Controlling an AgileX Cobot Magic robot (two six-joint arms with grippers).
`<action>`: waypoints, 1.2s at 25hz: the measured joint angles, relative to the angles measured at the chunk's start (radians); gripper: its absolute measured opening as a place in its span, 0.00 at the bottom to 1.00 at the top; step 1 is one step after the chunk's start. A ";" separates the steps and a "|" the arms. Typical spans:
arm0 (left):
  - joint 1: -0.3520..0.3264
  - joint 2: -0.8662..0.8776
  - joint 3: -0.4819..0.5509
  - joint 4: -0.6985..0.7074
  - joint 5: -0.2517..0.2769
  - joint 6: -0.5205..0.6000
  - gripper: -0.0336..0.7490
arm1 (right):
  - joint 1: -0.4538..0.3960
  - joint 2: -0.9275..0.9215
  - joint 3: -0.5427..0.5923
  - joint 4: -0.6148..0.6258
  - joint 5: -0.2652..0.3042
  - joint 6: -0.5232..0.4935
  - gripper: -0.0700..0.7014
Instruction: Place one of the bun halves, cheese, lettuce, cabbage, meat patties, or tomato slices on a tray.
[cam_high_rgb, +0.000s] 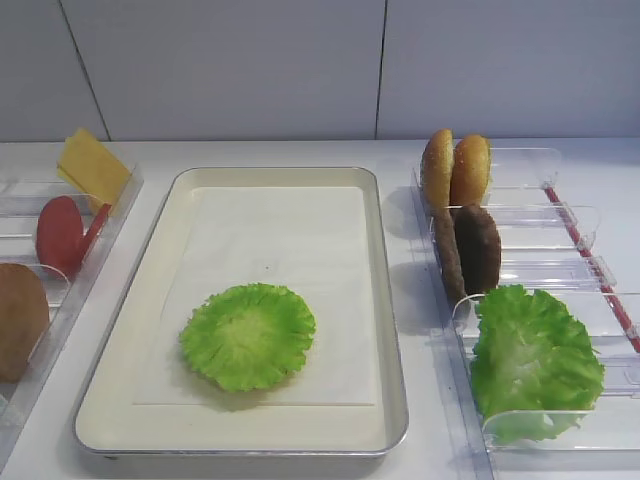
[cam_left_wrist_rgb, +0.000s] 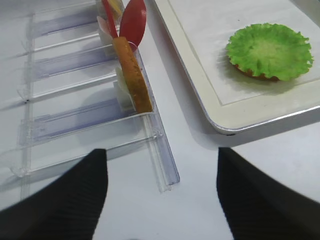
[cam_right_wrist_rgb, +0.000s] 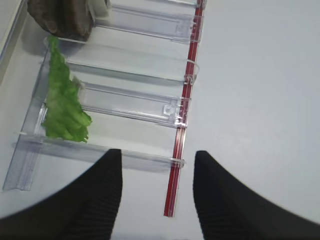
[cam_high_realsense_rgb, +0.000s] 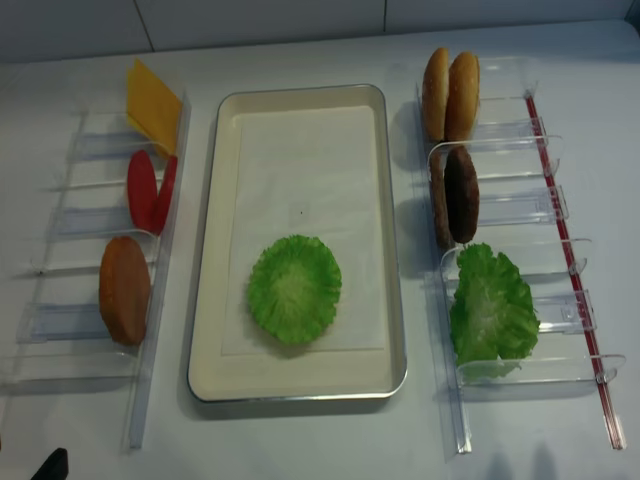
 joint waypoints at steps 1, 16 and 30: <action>0.000 0.000 0.000 0.000 0.000 0.000 0.65 | 0.000 -0.035 0.004 -0.007 0.008 0.012 0.58; 0.000 0.000 0.000 0.000 0.000 0.000 0.65 | 0.000 -0.496 0.022 -0.073 0.045 0.067 0.58; 0.000 0.000 0.000 0.000 -0.002 0.000 0.65 | 0.000 -0.553 0.150 -0.081 0.010 0.053 0.58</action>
